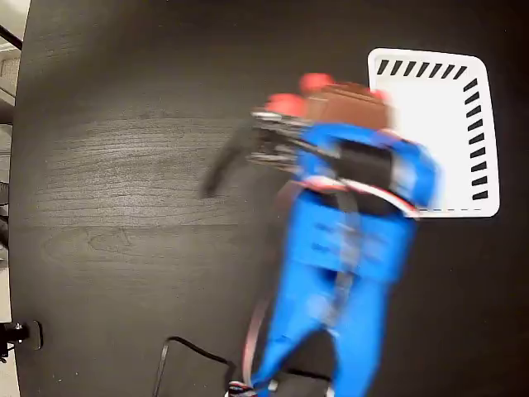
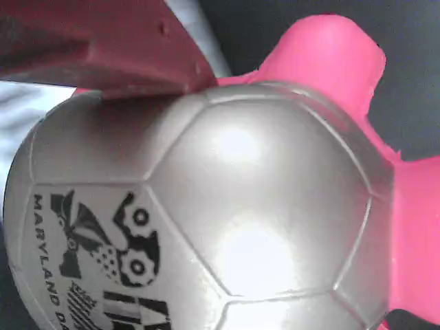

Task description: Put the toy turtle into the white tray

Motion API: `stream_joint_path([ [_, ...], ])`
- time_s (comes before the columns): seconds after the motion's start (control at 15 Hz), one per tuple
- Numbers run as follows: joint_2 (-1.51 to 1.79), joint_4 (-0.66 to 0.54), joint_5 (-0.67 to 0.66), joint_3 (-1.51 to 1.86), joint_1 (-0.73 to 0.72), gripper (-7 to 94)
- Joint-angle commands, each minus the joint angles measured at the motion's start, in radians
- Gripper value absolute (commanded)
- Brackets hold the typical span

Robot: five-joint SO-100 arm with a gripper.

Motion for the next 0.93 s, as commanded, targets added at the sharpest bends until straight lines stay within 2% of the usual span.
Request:
stream_joint_path([
  [0.0,0.087,0.029,-0.021,-0.161,0.193,0],
  [0.13,0.002,0.04,-0.02,-0.265,0.298,0],
  [0.27,-0.086,0.037,-0.018,-0.321,0.339,0],
  [0.53,-0.285,0.035,0.026,-0.502,0.344,0],
  [0.87,-0.457,-0.025,0.035,-0.58,0.302,0],
])
